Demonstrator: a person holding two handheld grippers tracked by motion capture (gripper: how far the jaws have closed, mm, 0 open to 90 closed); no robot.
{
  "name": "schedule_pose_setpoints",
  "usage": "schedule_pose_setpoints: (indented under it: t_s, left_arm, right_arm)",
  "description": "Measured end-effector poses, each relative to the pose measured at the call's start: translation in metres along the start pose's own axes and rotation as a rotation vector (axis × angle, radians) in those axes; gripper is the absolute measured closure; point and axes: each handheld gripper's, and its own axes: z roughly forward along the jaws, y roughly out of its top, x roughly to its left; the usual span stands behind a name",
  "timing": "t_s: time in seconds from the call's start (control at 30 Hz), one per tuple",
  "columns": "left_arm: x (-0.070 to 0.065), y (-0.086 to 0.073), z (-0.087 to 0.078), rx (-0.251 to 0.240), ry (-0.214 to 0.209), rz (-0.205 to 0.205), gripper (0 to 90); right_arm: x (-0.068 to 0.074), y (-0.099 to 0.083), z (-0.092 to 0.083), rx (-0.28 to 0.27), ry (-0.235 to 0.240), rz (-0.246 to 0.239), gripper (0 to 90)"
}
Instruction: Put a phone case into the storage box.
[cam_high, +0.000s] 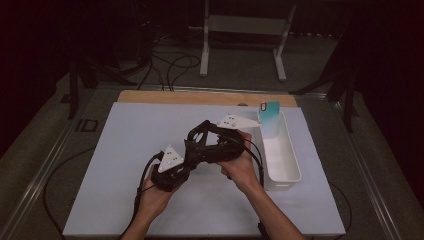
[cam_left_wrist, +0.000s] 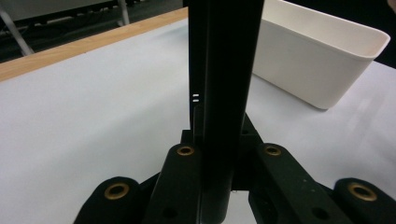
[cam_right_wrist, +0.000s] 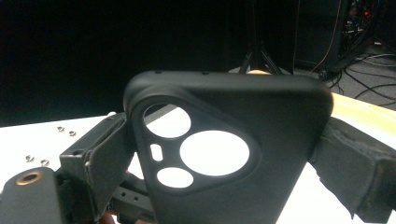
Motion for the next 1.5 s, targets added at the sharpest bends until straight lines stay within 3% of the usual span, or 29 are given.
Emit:
schedule_pose_setpoints:
  t_s: [0.2, 0.57, 0.7, 0.83, 1.07, 1.13, 1.33, 1.5]
  left_arm:
    - [-0.001, -0.001, 0.001, -0.004, -0.029, -0.018, 84.8]
    - [0.000, -0.001, 0.002, -0.007, -0.034, 0.003, 79.9]
    - [0.001, -0.001, 0.000, -0.013, -0.037, 0.005, 71.0]
    - [0.004, -0.002, -0.004, -0.032, -0.040, -0.006, 51.9]
    - [0.008, 0.000, -0.016, -0.079, 0.040, -0.024, 15.3]
    - [0.011, 0.000, -0.019, -0.088, 0.041, -0.035, 6.3]
    - [0.020, -0.003, -0.030, -0.112, 0.079, -0.030, 0.0]
    - [0.032, -0.010, -0.041, -0.130, 0.076, -0.054, 0.0]
  right_arm:
    - [0.002, -0.001, 0.001, -0.009, -0.021, 0.001, 12.0]
    - [0.002, -0.003, 0.000, -0.016, -0.014, -0.016, 13.9]
    - [0.002, -0.003, -0.001, -0.014, -0.012, -0.014, 14.1]
    - [0.001, -0.003, -0.001, -0.012, -0.017, -0.014, 14.1]
    - [-0.004, -0.003, -0.003, -0.018, -0.031, -0.017, 14.1]
    - [-0.006, -0.003, -0.006, -0.020, -0.042, -0.012, 14.0]
    - [-0.010, -0.003, -0.011, -0.030, -0.058, -0.010, 13.9]
    - [-0.011, -0.002, -0.012, -0.029, -0.064, -0.012, 13.8]
